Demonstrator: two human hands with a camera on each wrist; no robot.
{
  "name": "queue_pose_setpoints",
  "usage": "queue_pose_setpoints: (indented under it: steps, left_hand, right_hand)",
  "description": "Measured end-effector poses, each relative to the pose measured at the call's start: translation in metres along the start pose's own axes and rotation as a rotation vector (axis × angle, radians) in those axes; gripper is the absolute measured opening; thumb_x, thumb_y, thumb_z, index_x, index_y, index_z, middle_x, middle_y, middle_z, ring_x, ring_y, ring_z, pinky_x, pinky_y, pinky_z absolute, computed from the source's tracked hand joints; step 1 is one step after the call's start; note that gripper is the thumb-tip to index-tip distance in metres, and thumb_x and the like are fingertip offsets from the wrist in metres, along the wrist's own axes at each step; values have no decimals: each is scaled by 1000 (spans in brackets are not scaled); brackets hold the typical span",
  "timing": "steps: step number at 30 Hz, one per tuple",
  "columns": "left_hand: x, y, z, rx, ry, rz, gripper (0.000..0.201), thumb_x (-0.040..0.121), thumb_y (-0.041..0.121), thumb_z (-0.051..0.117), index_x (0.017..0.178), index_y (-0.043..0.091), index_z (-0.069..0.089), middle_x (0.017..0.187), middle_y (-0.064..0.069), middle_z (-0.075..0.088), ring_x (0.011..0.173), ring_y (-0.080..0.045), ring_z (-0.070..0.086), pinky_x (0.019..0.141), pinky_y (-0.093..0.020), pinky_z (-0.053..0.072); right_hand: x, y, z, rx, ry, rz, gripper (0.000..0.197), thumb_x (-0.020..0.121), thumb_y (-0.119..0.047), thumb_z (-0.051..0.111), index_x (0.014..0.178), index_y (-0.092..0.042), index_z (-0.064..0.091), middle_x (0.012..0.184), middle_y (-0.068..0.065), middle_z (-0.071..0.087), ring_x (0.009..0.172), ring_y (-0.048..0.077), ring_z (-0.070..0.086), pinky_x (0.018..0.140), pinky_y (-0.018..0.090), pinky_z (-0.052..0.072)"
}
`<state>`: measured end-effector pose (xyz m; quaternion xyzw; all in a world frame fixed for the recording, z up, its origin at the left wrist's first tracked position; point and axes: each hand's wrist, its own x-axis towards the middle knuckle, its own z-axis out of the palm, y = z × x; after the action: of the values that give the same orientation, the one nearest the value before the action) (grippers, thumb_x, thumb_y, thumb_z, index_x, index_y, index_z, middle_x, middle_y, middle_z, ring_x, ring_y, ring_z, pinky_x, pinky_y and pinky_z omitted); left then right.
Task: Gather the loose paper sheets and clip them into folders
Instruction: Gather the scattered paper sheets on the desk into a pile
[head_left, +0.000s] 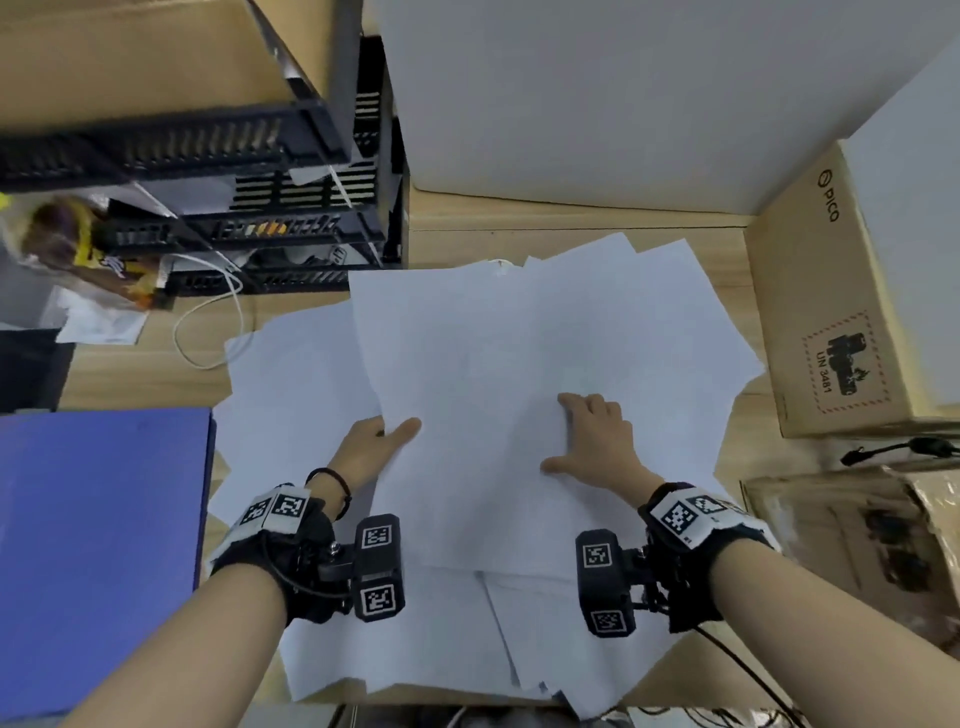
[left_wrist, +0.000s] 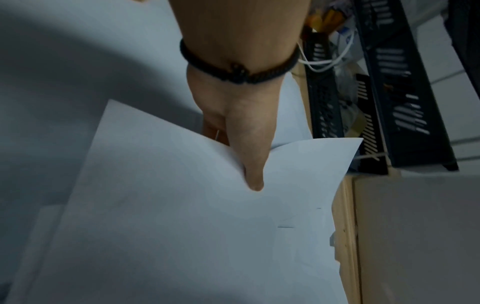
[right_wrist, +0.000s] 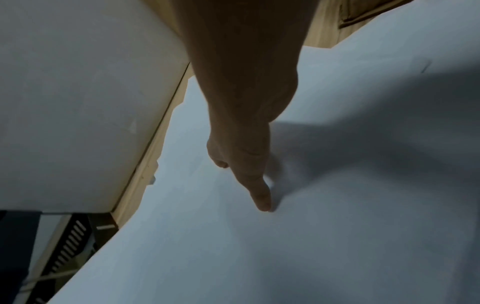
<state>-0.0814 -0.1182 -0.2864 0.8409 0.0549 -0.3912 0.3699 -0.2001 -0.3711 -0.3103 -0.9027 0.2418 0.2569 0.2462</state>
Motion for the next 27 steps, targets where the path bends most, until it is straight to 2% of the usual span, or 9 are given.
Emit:
queue_pose_setpoints:
  steps: [6,9,12,13,15,18,20,23,27]
  left_hand:
    - [-26,-44,-17,-63,-30,-81,53,92,40,58,58,21,23,37,13,22,29,-3,23,37,-13,22]
    - [-34,-74,-27,-77,-45,-161,44,92,46,55,66,16,36,57,4,32,47,-9,34,49,-22,27]
    - [-43,-98,-38,-106,-86,-203,52,90,54,54,103,4,55,82,-1,54,75,-14,54,65,-24,41]
    - [-46,-104,-41,-128,-88,-198,47,91,52,53,101,6,57,86,-1,57,79,-14,56,68,-22,42]
    - [-58,-111,-48,-159,-95,-181,32,93,45,53,81,16,53,80,2,57,74,-9,54,65,-19,42]
    - [-71,-121,-55,-208,-60,-155,25,92,45,56,80,23,54,82,7,60,80,-11,58,75,-24,44]
    - [-73,-134,-59,-234,-52,-130,26,89,50,57,88,24,61,92,6,66,91,-14,62,78,-23,46]
    - [-73,-150,-63,-247,-62,-109,38,90,52,54,94,15,63,94,1,66,87,-15,62,78,-21,45]
    - [-79,-157,-60,-370,-29,-58,36,98,24,51,133,18,44,128,3,57,116,-16,56,105,-34,42]
  right_hand:
    - [-27,-24,35,-68,39,-43,93,66,-44,82,142,-20,34,142,9,32,132,30,30,105,41,33]
    - [-35,-39,44,-88,14,-77,92,67,-43,82,142,-17,35,148,8,30,138,29,27,108,42,30]
    - [-40,-59,50,-94,-16,-108,91,69,-44,81,142,-17,35,146,5,36,135,27,33,107,41,31]
    - [-41,-67,51,-105,-35,-124,90,70,-44,80,142,-17,35,144,5,39,133,26,36,106,41,31]
    - [-42,-83,56,-116,-88,-164,87,70,-46,80,141,-18,35,139,3,44,129,26,40,104,40,32]
    - [-43,-106,65,-131,-176,-224,86,70,-46,79,141,-21,37,135,3,48,125,26,42,103,39,34]
    - [-46,-118,75,-168,-220,-262,84,70,-46,79,140,-23,39,136,4,43,126,26,39,103,39,34]
    - [-51,-133,93,-202,-226,-329,77,69,-43,81,133,-22,45,137,4,35,126,26,34,102,37,33]
    - [-55,-147,109,-209,-165,-377,79,64,-41,84,128,-17,44,138,3,33,125,27,35,99,37,36]
